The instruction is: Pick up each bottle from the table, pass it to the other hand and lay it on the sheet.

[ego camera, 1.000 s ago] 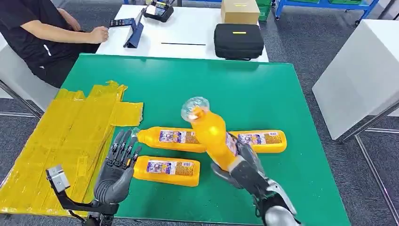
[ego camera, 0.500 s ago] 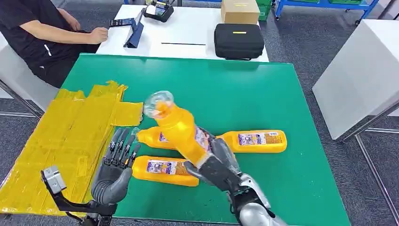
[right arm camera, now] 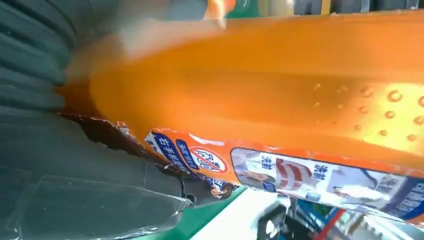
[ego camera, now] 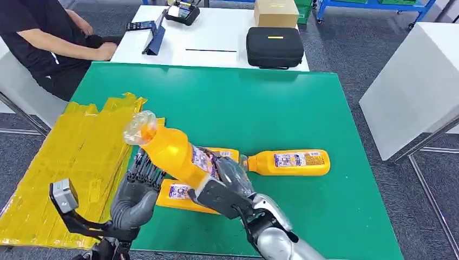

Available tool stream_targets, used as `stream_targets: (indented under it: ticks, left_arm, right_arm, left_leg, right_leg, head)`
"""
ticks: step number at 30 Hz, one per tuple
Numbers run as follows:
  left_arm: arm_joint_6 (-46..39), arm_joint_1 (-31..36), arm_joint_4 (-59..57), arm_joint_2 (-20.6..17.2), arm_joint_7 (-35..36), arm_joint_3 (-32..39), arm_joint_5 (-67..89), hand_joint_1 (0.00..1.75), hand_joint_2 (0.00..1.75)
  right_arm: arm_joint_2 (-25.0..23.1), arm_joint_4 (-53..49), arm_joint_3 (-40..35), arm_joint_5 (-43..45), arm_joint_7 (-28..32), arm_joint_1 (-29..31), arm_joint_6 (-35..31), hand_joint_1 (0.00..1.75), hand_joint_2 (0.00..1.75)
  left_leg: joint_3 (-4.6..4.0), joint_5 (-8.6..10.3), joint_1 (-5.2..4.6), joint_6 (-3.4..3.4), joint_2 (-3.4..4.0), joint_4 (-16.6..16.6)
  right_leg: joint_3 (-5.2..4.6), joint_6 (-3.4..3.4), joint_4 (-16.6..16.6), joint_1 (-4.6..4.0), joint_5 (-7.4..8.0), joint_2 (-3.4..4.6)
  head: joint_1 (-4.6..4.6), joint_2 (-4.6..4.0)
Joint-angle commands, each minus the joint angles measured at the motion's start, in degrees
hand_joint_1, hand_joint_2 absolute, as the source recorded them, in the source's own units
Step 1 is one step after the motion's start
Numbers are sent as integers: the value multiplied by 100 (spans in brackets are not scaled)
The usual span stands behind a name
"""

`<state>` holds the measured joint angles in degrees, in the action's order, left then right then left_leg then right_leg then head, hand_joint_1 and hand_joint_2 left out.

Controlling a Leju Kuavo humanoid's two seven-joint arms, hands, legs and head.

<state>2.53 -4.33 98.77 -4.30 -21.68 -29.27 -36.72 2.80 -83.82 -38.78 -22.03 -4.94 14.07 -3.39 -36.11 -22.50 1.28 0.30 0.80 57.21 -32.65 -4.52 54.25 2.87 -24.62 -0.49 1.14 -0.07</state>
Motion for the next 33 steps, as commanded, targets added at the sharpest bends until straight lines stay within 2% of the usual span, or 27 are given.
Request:
stream_targets:
  ticks: [1,4,7,8,9,10,13,14,17,22,27,28,29,30,33]
  left_arm:
    - [-543,387,-264,92,158,-379,213,0,175]
    - [-733,451,-133,170,194,-353,167,0,175]
    - [-818,558,-81,202,293,-344,118,0,175]
    - [-853,608,-107,227,325,-342,87,0,175]
    - [-877,654,-140,242,342,-345,76,0,175]
    - [-888,692,-170,253,352,-349,73,0,175]
    - [-935,787,-318,290,427,-348,7,0,175]
    - [-961,802,-368,304,432,-327,0,0,175]
    - [-1060,827,-444,325,431,-229,-36,0,175]
    - [-1232,866,-499,272,362,-158,-31,0,175]
    - [-1244,813,-450,272,403,-121,-148,0,175]
    - [-1278,806,-435,263,348,-120,-123,17,175]
    - [-1329,775,-394,267,282,-103,-89,157,175]
    - [-1332,754,-363,262,241,-95,-82,175,175]
    - [-1415,625,-234,285,147,-10,-75,175,175]
  right_arm:
    - [-398,1153,-330,166,127,649,260,175,175]
    - [-493,1339,-442,182,94,767,313,175,175]
    - [-575,1511,-724,-189,-30,885,275,175,175]
    - [-611,1579,-855,-321,-84,921,287,175,175]
    - [-656,1620,-970,-480,-130,938,259,175,175]
    - [-700,1649,-1085,-619,-155,948,240,175,175]
    - [-852,1782,-1429,-881,-217,978,265,175,175]
    - [-874,1820,-1603,-1040,-249,993,267,175,175]
    - [-877,1919,-2083,-1290,-250,1052,375,175,175]
    - [-929,2279,-2360,-1212,-88,1220,427,175,175]
    - [-941,2268,-2362,-1131,-68,1212,446,175,175]
    - [-934,2268,-2393,-1107,-66,1240,462,175,175]
    - [-928,2253,-2404,-1100,-93,1264,435,175,175]
    - [-917,2238,-2394,-1063,-103,1273,424,175,175]
    - [-912,2113,-2236,-1016,-245,1114,278,175,175]
  left_leg:
    - [21,-6,0,4,2,-2]
    - [19,-6,2,3,2,-1]
    - [14,-8,3,3,4,4]
    - [33,-20,3,5,4,11]
    - [10,-6,3,2,3,2]
    - [5,-3,3,1,1,1]
    - [23,-12,4,2,-2,3]
    - [10,-4,3,1,-1,-2]
    - [27,-12,4,2,0,-5]
    - [5,-2,3,2,0,-5]
    - [15,-7,7,1,-14,-2]
    - [6,-2,4,1,-10,-5]
    - [13,-7,7,1,-14,-2]
    - [3,-3,5,0,-9,-3]
    - [8,-6,6,1,-11,-2]
  right_leg:
    - [16,32,-1,-4,-3,9]
    - [15,33,0,-5,-3,8]
    - [10,34,5,-6,-4,10]
    - [24,64,16,-9,-15,16]
    - [7,30,3,-6,-2,10]
    - [2,27,3,-5,-1,6]
    - [16,50,8,-9,-11,8]
    - [5,27,0,-5,-4,4]
    - [17,42,1,-8,-11,7]
    - [-2,24,-1,-4,-2,2]
    - [9,42,2,-9,-11,-8]
    - [0,29,-1,-6,-6,-7]
    - [7,38,1,-9,-10,-8]
    - [-3,27,0,-7,-6,-6]
    - [3,32,0,-8,-8,-7]
  head:
    - [0,0]
    - [0,0]
    - [0,0]
    - [0,0]
    - [0,0]
    - [-2,0]
    - [0,0]
    - [0,0]
    - [2,0]
    - [0,0]
    - [2,0]
    - [0,0]
    - [0,0]
    - [2,0]
    - [0,0]
